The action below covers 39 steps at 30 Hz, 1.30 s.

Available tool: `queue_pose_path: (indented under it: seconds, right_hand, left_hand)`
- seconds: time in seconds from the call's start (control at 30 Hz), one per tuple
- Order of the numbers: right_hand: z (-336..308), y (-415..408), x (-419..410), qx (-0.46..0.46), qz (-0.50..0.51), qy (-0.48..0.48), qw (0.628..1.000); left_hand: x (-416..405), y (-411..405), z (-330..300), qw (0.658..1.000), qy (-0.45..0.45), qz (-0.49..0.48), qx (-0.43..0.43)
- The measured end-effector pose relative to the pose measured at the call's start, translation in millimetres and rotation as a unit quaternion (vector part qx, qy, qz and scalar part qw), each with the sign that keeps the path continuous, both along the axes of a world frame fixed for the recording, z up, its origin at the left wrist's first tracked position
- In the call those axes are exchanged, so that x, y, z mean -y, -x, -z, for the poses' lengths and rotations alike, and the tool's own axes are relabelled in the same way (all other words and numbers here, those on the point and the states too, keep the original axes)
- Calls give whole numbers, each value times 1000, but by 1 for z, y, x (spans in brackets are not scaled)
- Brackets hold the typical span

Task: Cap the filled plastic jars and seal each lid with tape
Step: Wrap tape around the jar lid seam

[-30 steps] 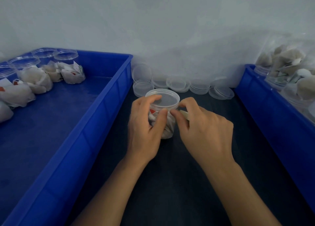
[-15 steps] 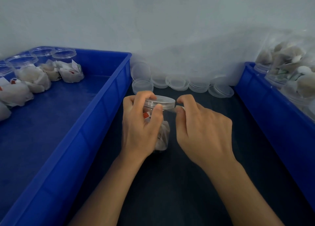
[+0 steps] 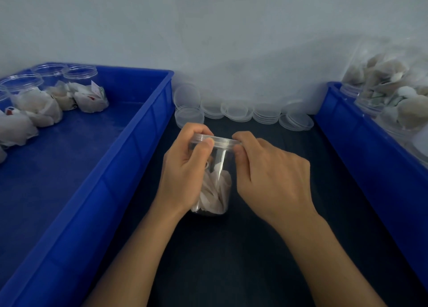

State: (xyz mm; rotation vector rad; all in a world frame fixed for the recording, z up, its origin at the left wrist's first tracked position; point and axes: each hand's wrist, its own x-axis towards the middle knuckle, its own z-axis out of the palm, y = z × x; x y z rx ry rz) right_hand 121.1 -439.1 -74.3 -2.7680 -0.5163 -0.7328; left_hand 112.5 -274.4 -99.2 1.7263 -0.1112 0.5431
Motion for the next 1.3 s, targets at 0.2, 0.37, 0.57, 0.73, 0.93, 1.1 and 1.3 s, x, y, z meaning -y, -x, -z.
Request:
queue_pose_path:
  seconds: [0.2,0.37,0.57,0.73,0.93,1.1,1.3]
  right_hand:
    - [1,3,-2,-17,-18,-26,999]
    - [0,6,-1,-19,-8,-37,999]
    - [-3,12,-8,-22,4,-38,999]
    - [0,11,-1,-100,-39,-114,988]
    - [-2,4,13,-164,-68,-167,970]
    - [-1,-2,18,-170,-69,-160,970]
    - [4,-5,17,-149,-77,-147,975]
  left_hand:
    - [-5,0,-2,1000,-16,15,-18]
    - [-5,4,-2,992,-98,-46,-70]
    - [15,12,0,991,-78,-84,-73]
    - [12,8,-1,995,-40,-67,-66]
    - [2,4,1,998,-6,-51,-46]
    - [-4,-1,4,999,-5,-33,-41]
    - [-7,-2,5,1000,-3,-9,-29]
